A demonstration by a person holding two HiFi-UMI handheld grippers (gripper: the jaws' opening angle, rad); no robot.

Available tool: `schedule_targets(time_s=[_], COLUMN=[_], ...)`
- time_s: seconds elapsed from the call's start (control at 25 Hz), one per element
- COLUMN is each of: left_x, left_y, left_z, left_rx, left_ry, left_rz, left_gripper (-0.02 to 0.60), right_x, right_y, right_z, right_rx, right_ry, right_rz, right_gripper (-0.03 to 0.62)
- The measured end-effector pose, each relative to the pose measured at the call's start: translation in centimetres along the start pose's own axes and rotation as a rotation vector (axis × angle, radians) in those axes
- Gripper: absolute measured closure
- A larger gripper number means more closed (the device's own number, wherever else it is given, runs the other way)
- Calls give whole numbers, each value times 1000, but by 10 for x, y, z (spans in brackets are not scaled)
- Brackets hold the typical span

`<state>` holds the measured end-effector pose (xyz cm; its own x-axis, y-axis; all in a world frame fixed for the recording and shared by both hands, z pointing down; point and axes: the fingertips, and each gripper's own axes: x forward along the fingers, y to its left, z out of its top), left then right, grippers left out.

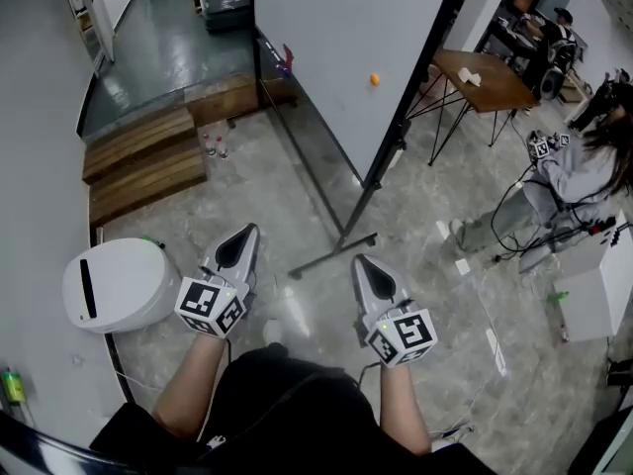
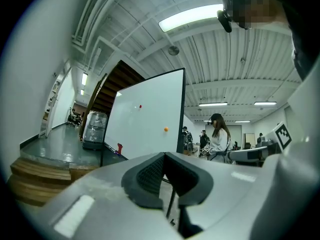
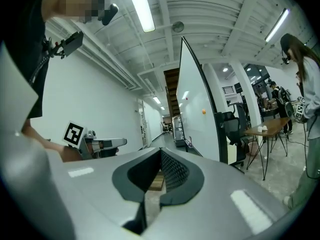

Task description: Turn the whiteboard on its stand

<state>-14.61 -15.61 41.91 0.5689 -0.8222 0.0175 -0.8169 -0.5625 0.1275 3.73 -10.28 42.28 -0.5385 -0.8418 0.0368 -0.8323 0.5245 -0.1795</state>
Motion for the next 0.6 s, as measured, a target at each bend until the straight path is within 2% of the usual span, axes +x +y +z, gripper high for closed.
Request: schedule_targets(time_s=[0.24,0.6], left_x=[29,54], left_y=[43,77], left_z=[3,2], left_rx=[-3,-17], left_ry=[2,5], left_rz=[-60,-130], left_gripper=[578,578], right_x=[54,102], right_y=[-1,-7], right_z=[8,14], right_rx=[-9,-27], right_ry=[-22,-33], right_rz=[-38,-89], right_gripper=[585,585])
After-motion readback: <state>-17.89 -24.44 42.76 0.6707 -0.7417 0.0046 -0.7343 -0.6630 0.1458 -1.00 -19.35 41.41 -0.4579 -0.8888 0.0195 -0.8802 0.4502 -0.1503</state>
